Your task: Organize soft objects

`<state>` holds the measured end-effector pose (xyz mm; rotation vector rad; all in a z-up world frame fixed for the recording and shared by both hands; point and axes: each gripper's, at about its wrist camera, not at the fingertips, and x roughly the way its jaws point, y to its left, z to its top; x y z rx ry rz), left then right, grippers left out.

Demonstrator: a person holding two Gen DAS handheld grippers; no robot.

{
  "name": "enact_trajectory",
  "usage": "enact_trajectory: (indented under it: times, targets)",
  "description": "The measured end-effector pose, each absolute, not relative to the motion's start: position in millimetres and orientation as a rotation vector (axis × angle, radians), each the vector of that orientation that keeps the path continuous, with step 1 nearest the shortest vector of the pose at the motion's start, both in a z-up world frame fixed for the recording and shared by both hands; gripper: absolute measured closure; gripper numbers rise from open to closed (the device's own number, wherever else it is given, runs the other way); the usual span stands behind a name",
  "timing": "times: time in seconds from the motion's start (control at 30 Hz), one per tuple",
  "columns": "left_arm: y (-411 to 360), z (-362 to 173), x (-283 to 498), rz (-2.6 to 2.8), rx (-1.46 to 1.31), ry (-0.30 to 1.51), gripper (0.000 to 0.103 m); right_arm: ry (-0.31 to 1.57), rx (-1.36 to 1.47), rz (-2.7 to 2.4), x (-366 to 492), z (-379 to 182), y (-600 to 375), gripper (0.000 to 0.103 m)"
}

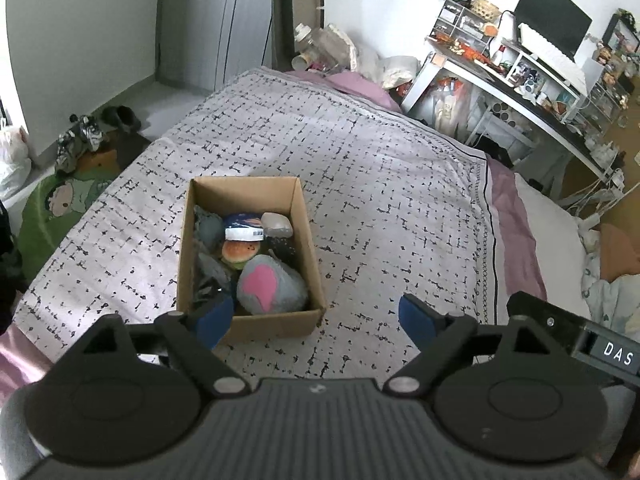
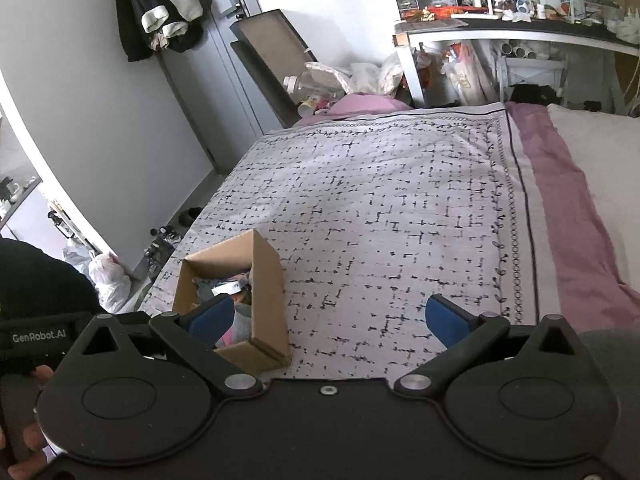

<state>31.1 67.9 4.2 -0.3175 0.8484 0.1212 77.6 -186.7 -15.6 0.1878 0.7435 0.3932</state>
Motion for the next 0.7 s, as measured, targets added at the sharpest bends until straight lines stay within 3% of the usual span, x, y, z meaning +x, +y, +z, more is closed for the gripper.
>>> enact_trajectory:
  times: [0.7]
  targets:
    - [37, 3, -9, 0.122, -0.249, 0.847, 0.009, 0.721, 0.120, 0.403, 41, -7, -200, 0.000]
